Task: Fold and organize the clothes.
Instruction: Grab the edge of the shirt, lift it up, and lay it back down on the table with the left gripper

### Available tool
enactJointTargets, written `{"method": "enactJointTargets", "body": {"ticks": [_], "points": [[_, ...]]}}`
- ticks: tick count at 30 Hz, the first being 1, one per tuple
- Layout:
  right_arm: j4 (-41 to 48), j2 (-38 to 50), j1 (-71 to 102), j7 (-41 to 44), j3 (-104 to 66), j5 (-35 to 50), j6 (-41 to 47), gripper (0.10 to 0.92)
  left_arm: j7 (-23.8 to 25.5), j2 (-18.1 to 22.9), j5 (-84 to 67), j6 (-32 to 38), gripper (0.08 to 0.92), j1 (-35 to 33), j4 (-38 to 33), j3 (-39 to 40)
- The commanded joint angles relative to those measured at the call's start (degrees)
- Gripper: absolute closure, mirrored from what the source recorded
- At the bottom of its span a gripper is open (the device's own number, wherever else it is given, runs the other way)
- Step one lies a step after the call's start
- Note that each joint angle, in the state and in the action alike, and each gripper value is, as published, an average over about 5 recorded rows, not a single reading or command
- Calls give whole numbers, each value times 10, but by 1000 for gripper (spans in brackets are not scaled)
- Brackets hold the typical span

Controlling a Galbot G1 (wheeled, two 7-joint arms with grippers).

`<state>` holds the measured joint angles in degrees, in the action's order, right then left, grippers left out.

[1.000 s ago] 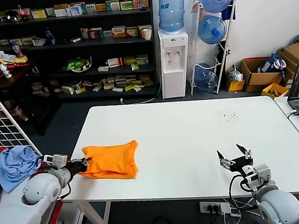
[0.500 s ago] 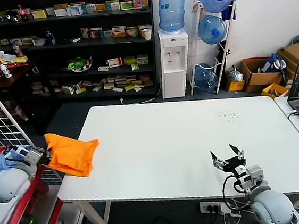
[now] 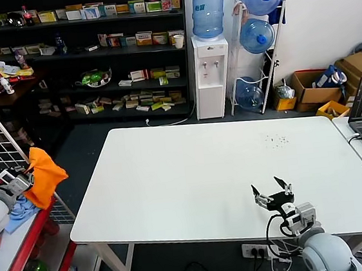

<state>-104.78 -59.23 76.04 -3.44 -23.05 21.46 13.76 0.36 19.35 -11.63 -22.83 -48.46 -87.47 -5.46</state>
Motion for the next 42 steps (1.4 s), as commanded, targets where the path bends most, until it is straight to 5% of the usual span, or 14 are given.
{"method": "enactJointTargets", "body": {"ticks": [1, 8, 22, 42], "points": [[-1, -8, 8, 0, -2, -6, -3, 203, -15, 46, -15, -18, 841, -13, -28, 4], [-5, -12, 28, 0, -10, -17, -5, 203, -60, 151, -100, -65, 841, -29, -65, 13], [-13, -11, 38, -2, -28, -26, -1, 203, -216, 218, -365, -134, 841, -86, -251, 14], [-2, -10, 39, 1, -50, -34, -14, 203, -236, 570, -282, -72, 841, -45, -84, 99]]}}
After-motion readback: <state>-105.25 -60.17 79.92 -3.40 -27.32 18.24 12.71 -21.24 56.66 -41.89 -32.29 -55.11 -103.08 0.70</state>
